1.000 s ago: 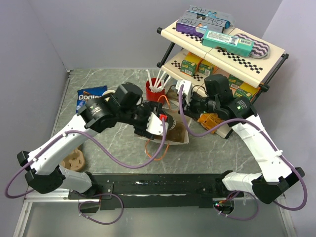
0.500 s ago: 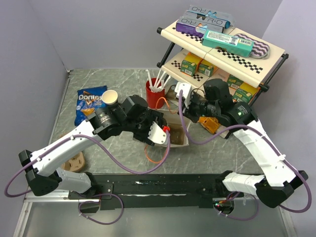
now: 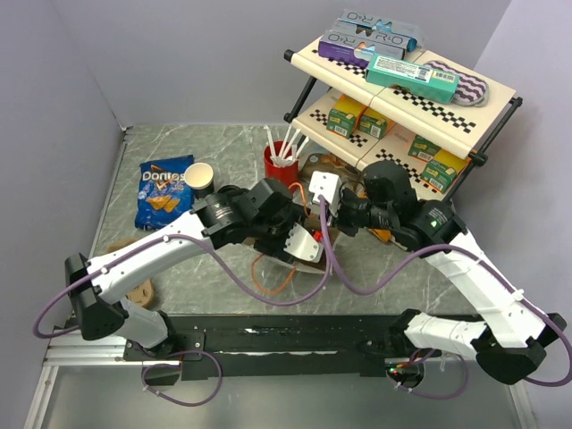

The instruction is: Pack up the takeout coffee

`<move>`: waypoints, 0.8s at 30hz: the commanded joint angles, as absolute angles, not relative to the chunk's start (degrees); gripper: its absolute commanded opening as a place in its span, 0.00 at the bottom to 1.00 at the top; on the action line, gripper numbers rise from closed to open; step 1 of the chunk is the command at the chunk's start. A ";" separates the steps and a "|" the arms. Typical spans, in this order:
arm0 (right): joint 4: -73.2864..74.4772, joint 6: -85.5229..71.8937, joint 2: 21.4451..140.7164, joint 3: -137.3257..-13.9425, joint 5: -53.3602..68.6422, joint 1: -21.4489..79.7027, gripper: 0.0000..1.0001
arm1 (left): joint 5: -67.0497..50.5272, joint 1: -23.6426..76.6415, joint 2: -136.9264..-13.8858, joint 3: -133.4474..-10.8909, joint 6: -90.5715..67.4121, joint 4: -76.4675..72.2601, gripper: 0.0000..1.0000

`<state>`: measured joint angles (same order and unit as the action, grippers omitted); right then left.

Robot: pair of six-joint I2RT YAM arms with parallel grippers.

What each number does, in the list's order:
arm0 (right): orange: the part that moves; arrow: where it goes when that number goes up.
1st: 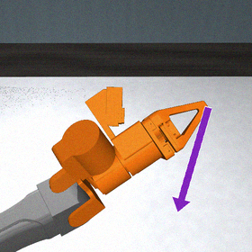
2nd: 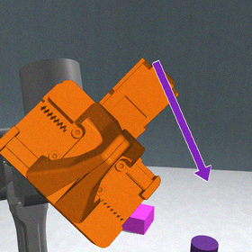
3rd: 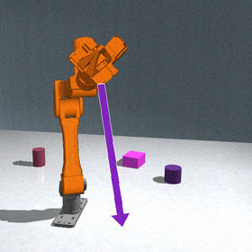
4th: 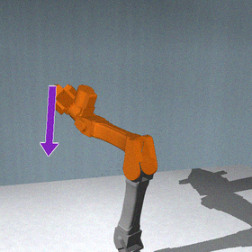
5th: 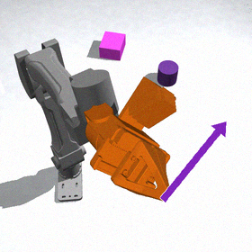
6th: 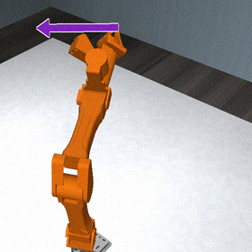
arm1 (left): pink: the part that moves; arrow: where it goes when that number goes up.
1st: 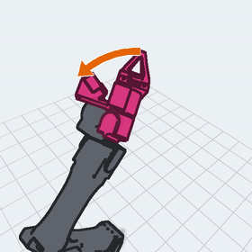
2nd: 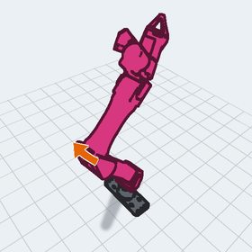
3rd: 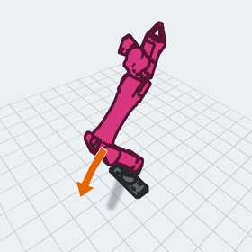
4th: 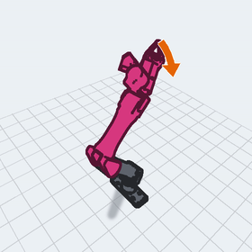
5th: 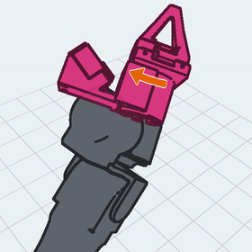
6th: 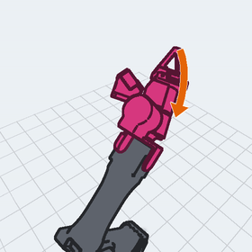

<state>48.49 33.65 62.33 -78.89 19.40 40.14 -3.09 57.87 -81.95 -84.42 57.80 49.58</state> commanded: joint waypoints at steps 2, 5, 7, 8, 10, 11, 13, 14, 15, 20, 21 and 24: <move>43.77 33.75 58.98 -76.47 15.48 41.84 0.00 | -0.18 58.71 -80.95 -82.80 59.76 50.63 0.01; 42.89 33.31 58.19 -75.50 13.98 42.27 0.00 | 2.19 60.29 -79.28 -79.37 61.34 49.13 0.01; 42.28 33.13 57.48 -74.80 13.19 43.32 0.00 | 3.68 61.34 -78.23 -77.53 62.48 49.39 0.01; 42.10 33.05 57.31 -74.01 12.57 43.59 0.00 | 4.04 61.52 -77.79 -77.00 62.66 49.57 0.01; 40.96 32.61 56.87 -73.39 10.55 44.03 0.00 | 3.78 62.14 -76.82 -76.12 63.19 50.62 0.01; 40.52 32.35 56.69 -73.21 10.11 44.38 0.00 | 3.95 62.57 -76.38 -75.50 63.45 50.80 0.01; 39.82 31.38 56.60 -73.13 8.79 44.73 0.00 | 4.48 63.02 -74.98 -73.58 64.33 49.93 0.01; 39.29 31.29 56.43 -73.39 8.62 45.08 0.00 | 4.92 63.28 -74.54 -72.87 64.42 48.27 0.01; 38.94 31.29 56.34 -73.21 8.44 45.35 0.00 | 5.18 63.37 -73.92 -72.34 64.51 47.47 0.01; 31.67 32.43 51.60 -67.97 7.47 48.16 0.00 | 6.94 63.98 -74.18 -71.80 62.41 46.06 0.01; 30.25 33.21 49.68 -66.63 7.30 49.99 0.00 | 7.03 63.98 -74.61 -71.89 61.53 45.88 0.01; 29.97 32.35 49.65 -65.13 6.41 51.85 0.00 | 8.96 63.98 -75.23 -70.76 60.74 44.21 0.01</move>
